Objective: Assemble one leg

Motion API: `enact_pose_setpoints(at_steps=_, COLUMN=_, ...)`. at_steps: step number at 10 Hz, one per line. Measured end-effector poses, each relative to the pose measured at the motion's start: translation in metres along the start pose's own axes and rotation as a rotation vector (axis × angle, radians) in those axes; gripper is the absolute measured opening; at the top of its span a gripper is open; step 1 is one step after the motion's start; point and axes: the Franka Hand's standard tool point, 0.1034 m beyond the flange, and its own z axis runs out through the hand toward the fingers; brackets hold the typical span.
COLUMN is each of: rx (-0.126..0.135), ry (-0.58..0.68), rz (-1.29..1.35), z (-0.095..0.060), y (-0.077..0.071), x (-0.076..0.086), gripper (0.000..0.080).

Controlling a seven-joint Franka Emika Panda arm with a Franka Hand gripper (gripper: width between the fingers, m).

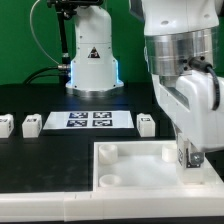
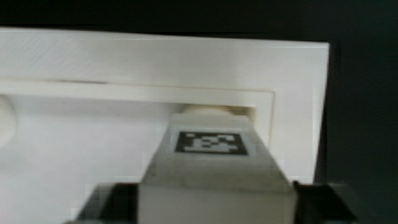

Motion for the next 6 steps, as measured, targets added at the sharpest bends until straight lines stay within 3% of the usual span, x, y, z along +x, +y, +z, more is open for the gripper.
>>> enact_pose_setpoints(at_steps=1, rx=0.016, ry=0.026, rz=-0.264, z=0.0018, y=-0.0011, x=-0.0017, gripper=0.0535)
enact_pose_setpoints(at_steps=2, rx=0.032, ry=0.029, rz=-0.386, z=0.0021, y=-0.003, x=-0.0043, gripper=0.0614)
enact_pose_setpoints(at_steps=6, rx=0.023, ry=0.052, rz=-0.99, z=0.0016, y=-0.0043, x=-0.0016, gripper=0.0648)
